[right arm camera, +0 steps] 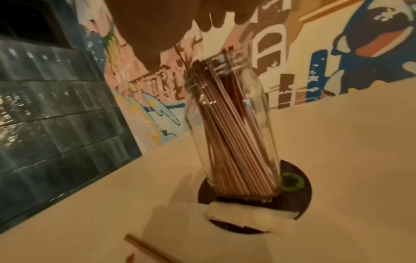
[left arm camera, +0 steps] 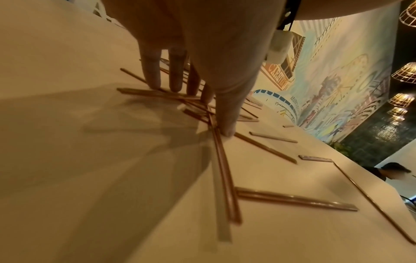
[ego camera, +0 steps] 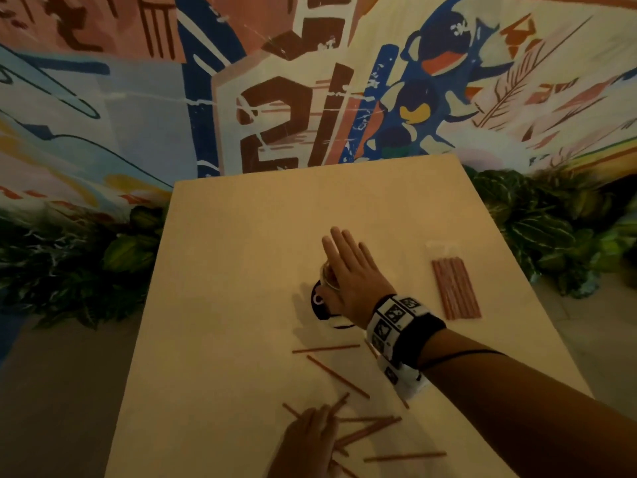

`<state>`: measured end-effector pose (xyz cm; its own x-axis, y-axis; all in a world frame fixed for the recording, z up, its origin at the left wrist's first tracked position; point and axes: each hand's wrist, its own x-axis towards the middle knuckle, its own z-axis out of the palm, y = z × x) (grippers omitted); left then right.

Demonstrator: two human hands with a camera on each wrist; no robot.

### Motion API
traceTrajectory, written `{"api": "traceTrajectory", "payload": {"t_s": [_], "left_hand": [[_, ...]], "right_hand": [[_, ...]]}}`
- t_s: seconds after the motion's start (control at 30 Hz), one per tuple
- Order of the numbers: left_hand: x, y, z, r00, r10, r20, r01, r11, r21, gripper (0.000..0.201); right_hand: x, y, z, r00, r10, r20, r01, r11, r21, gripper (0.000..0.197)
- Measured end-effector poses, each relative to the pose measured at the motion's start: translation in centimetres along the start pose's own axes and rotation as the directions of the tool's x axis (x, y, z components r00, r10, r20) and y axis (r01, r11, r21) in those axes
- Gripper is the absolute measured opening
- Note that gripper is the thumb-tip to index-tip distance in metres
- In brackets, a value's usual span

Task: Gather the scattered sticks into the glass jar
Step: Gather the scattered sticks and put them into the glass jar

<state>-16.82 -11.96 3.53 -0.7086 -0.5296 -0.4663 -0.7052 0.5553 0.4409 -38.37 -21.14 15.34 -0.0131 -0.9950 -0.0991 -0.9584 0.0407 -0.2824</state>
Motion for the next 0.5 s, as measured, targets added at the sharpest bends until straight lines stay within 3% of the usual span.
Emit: {"api": "traceTrajectory", "payload": {"t_s": [0.07,0.13,0.2,0.37,0.43,0.5], "left_hand": [[-0.2,-0.1,0.0,1.0,-0.003,0.009,0.002,0.998,0.063,0.078],[-0.6,0.2,-0.1,1.0,0.021,-0.011,-0.019,0.987,0.161,0.09],[-1.2,1.0,-0.9,1.0,0.009,-0.012,-0.007,0.989,0.149,0.084],[-2.8,0.4,-2.1,0.99,-0.109,0.095,0.102,0.992,0.07,0.084],[-3.0,0.1,-2.3,0.989,-0.108,0.102,0.095,0.988,0.123,0.079],[-2.8,0.0,-2.0,0.991,-0.106,0.078,0.097,0.989,0.107,0.069]], "right_hand": [[-0.4,0.1,0.2,0.997,-0.076,-0.029,0.074,0.994,-0.077,0.07],[-0.7,0.4,0.9,0.989,-0.094,0.116,0.114,0.976,-0.184,0.069],[-0.9,0.7,1.2,0.985,-0.078,0.155,0.112,0.968,-0.224,0.069],[-2.4,2.0,-0.2,0.999,-0.029,-0.041,0.029,0.999,0.016,0.061],[-4.4,3.7,-0.9,0.991,0.067,-0.116,-0.052,0.991,0.125,0.053],[-8.0,6.5,-0.8,0.976,0.215,-0.029,-0.208,0.966,0.154,0.041]]}}
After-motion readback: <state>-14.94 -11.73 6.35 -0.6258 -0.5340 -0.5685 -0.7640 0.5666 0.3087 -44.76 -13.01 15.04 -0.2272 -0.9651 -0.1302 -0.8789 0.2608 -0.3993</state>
